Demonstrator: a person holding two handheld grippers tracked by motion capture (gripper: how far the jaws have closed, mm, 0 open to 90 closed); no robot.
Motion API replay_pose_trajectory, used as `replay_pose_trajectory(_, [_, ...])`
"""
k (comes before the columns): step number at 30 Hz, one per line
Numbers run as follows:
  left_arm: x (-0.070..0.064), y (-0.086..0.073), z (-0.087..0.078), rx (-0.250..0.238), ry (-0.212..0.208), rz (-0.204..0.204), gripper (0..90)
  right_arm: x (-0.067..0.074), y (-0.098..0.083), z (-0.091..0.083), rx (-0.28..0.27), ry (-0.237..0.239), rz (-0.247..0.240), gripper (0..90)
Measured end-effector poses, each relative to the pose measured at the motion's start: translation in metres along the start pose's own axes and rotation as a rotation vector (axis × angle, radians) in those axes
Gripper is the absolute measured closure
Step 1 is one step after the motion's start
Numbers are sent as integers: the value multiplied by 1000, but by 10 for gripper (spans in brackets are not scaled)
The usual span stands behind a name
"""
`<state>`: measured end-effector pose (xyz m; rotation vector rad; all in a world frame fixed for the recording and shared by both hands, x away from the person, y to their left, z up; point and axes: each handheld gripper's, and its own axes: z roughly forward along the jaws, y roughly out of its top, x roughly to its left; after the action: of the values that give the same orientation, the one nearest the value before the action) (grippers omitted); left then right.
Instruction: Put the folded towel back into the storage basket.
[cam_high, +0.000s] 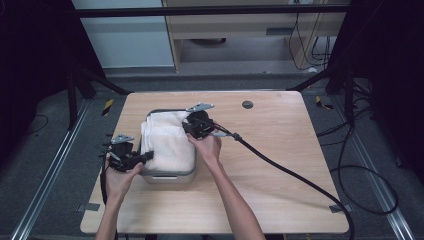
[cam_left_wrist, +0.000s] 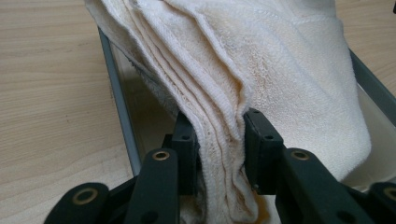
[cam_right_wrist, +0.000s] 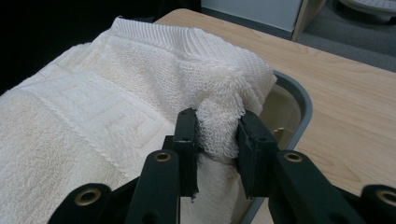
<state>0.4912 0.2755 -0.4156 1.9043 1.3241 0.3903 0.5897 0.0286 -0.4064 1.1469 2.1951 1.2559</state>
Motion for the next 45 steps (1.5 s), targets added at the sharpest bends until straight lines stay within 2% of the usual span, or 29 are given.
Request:
replay_pose_trajectory(5, [0,-1,4,25,8,2,679,-1,-3,5,35,-6,-7,702])
replay_pose_trajectory(9, [-1,-2,9,47,19,17,674,-1,-7,8,65,-26,-31,700])
replay_pose_trajectory(11, [-2,-2,11,46,4,16,671,-2,-8,8,55,-26,-43,709])
replay_pose_trajectory(14, [-6,-2,13,53,32,39,658,-1,-6,4,47,-7,-29,703])
replay_pose_trajectory(16, [-5,-1,11,39,34,26,617,-2,-5,1,42,-13,-40,701])
replay_pose_trajectory(20, [-7,2,4,-8,58,27,546,-3,-3,-6,22,-6,-37,692])
replay_pose_trajectory(25, [-13,7,-11,-94,69,44,520,-6,-2,-17,-10,-7,-34,660])
replay_pose_trajectory(31, [-18,12,-25,-160,76,52,472,-14,0,-40,-76,-9,-32,563])
replay_pose_trajectory(36, [-24,13,-30,-191,76,62,414,-23,1,-65,-136,-17,-27,456])
replay_pose_trajectory(40, [-29,14,-33,-211,62,71,379,-30,1,-86,-172,-7,-26,365])
replay_pose_trajectory(45, [-33,14,-38,-225,34,78,333,-41,-7,-113,-189,-13,-36,298])
